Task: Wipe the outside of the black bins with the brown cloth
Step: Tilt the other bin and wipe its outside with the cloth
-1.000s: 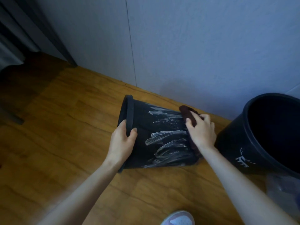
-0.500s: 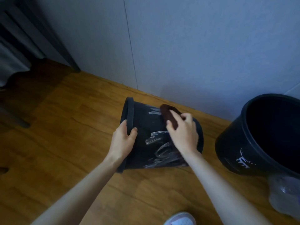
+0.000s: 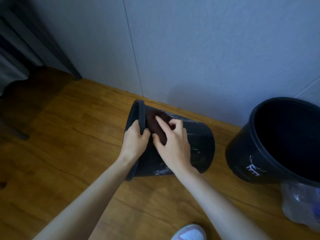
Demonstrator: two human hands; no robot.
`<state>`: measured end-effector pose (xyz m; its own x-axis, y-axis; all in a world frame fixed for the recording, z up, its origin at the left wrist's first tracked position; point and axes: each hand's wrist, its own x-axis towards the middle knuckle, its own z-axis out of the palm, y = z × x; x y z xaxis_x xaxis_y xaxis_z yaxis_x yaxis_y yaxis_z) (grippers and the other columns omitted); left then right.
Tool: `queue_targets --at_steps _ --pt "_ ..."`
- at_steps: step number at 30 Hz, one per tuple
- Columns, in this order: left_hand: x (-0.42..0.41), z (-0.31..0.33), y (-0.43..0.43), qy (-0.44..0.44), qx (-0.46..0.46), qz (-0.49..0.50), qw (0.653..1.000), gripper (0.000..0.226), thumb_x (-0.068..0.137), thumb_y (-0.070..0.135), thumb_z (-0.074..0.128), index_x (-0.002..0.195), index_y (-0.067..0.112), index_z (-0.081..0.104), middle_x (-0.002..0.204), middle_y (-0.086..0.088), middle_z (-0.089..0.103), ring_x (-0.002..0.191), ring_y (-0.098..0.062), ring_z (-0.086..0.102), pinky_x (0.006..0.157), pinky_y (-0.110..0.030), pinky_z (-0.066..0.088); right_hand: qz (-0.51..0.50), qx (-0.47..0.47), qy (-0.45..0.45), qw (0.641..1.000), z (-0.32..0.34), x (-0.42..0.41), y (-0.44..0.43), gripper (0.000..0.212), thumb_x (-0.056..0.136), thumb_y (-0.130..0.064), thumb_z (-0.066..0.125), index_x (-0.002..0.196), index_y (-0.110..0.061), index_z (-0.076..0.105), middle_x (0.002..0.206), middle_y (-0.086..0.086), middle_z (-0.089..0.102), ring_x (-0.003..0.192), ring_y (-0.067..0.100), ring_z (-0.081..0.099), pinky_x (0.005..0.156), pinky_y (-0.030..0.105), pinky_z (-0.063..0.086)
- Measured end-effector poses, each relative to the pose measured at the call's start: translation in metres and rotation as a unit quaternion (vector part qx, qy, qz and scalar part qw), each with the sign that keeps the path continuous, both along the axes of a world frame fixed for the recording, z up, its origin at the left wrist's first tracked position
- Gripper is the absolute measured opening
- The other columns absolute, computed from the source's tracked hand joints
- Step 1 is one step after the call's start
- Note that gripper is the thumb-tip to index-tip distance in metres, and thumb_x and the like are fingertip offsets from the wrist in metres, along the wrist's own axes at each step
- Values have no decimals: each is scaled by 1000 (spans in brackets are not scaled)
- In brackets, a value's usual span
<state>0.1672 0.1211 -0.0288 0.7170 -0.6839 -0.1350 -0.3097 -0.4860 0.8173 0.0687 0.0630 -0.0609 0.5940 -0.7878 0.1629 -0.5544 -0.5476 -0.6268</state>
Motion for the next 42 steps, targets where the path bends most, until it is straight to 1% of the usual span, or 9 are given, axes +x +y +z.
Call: queue_targets --at_steps 6,11,15,20,25,29,33,38,42 --pt "5 4 1 39 23 5 999 20 93 14 48 103 -3 52 100 -22 62 92 -37 59 81 -55 50 -98 16 54 994 -32 -37 -40 48 90 -37 52 137 -36 43 123 5 42 104 23 49 63 25 42" --pt "3 5 0 30 27 10 999 19 93 14 49 101 -3 52 99 -22 61 92 -35 59 84 -53 49 -194 105 138 965 -39 -64 -71 48 95 -37 45 142 -31 37 127 7 35 108 27 44 70 27 38" --pt "-3 8 -5 18 32 0 999 19 94 14 48 101 -3 51 94 -18 62 87 -32 60 78 -51 52 -123 43 82 988 -13 -27 -38 47 93 -38 47 139 -35 39 128 3 36 109 22 42 67 25 38" --pt "-11 10 -11 -9 38 -18 999 12 93 13 48 92 1 49 75 -2 53 66 -15 52 56 -29 44 2 -49 41 998 4 -10 -22 48 91 -40 50 138 -32 42 122 4 41 102 21 46 62 25 36" --pt "-9 14 -11 0 43 -20 999 13 93 14 49 95 1 52 85 -8 60 80 -25 59 72 -43 51 -120 42 137 982 -32 -52 -77 47 94 -40 43 140 -33 38 128 6 40 108 27 46 70 26 34" --pt "-10 16 -12 7 43 -22 999 11 94 13 48 94 3 52 82 -3 59 77 -20 58 65 -34 51 -173 96 179 964 -40 -71 -90 48 97 -40 39 143 -31 33 132 8 33 113 29 43 76 31 40" --pt "-11 19 -19 18 54 -2 998 18 94 14 48 97 -3 50 87 -12 58 81 -28 58 72 -45 51 -120 19 95 988 -22 -49 -45 50 93 -37 48 141 -34 36 131 7 37 113 26 42 67 26 38" --pt "-15 19 -29 24 51 4 998 10 92 11 48 91 1 49 81 -10 54 72 -21 53 61 -33 46 21 -60 19 998 -7 -30 -4 55 87 -44 45 140 -31 37 120 9 44 103 22 50 57 23 52" --pt "-13 21 -34 36 52 7 998 13 93 12 48 98 0 50 92 -14 59 87 -31 59 78 -49 52 -35 -42 37 998 -18 -36 -36 53 89 -43 47 140 -34 38 118 6 44 96 21 51 57 25 43"
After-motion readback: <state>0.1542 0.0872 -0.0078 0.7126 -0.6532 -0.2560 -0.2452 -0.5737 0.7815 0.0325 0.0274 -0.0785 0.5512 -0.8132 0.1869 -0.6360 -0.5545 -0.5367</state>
